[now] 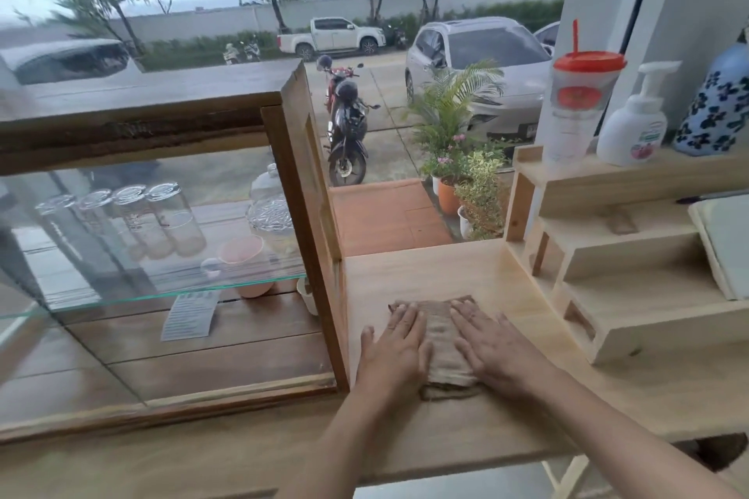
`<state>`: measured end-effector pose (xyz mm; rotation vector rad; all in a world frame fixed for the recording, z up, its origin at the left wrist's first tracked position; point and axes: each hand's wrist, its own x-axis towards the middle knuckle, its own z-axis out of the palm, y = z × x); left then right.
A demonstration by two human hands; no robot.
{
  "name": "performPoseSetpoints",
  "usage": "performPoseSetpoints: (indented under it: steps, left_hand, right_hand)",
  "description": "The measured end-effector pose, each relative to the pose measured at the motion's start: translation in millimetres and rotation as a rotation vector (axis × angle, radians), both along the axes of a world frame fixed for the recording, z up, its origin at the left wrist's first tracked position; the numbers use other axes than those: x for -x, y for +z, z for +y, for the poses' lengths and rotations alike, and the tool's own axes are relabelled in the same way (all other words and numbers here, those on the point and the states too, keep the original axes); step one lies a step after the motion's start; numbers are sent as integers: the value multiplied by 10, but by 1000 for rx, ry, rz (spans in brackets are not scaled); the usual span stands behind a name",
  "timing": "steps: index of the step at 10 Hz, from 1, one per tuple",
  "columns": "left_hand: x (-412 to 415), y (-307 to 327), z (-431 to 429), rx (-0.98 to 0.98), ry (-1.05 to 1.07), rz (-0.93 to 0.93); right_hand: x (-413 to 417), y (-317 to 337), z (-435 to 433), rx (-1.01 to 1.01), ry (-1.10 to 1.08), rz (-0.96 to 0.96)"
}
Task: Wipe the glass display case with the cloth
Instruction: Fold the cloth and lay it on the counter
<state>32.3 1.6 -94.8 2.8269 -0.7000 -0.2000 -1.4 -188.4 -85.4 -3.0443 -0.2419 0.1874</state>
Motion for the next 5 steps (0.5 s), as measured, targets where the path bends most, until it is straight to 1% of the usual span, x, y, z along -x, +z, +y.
performPoseSetpoints:
  steps: [2,3,4,5]
  left_hand:
    - [-3,-11,-12,-19,15,24]
    - [67,77,17,67,-11,-35]
    - [513,238,223,425,-39,-314]
    - [1152,344,554,575,-200,-187]
  right_hand:
    - [-12,16,-33,33,22,31]
    - [55,99,-40,-15,6,47]
    - [131,239,7,-272,-11,-116]
    - [290,723,65,-598,-19,-367]
